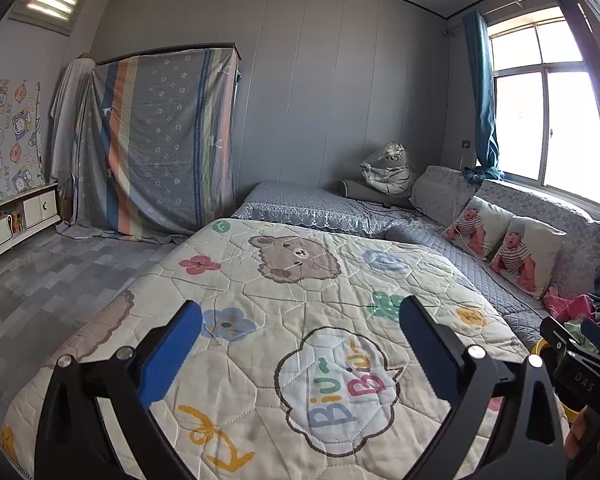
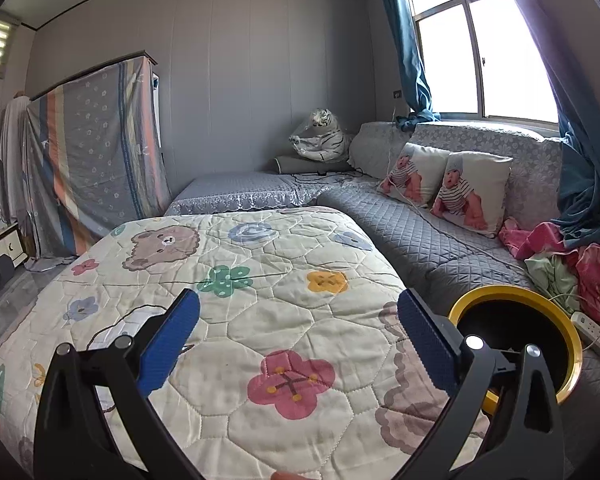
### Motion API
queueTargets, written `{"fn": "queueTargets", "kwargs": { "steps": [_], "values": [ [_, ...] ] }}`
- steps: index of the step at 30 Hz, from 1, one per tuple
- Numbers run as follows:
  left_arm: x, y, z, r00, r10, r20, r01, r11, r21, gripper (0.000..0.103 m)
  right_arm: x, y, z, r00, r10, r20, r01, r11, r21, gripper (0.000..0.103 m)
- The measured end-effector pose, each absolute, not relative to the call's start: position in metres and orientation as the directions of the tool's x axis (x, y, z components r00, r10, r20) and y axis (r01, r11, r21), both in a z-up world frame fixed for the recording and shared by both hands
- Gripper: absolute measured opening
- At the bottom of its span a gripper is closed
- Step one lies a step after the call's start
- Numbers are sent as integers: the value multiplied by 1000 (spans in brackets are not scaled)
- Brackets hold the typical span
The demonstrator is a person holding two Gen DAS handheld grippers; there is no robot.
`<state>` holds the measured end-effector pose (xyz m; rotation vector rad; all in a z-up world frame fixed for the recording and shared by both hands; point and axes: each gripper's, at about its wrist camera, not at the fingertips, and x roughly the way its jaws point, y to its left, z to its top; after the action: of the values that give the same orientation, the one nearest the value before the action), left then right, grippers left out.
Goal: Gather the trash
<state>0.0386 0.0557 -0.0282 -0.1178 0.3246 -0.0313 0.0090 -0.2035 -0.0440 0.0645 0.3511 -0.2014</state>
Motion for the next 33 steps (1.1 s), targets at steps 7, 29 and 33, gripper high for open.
{"fn": "queueTargets", "kwargs": {
  "steps": [7, 29, 33],
  "values": [
    [37, 53, -21, 950, -52, -308, 14, 992, -122, 95, 8, -203, -41, 921, -176, -347, 199, 980, 32, 95],
    [33, 46, -18, 952, -78, -296, 45, 992, -118, 95, 6, -208, -43, 915, -178, -363, 215, 974, 64, 95],
    [33, 44, -18, 951, -83, -297, 49, 992, -120, 95, 6, -209, -45, 913, -179, -366, 218, 974, 68, 95]
  ]
}}
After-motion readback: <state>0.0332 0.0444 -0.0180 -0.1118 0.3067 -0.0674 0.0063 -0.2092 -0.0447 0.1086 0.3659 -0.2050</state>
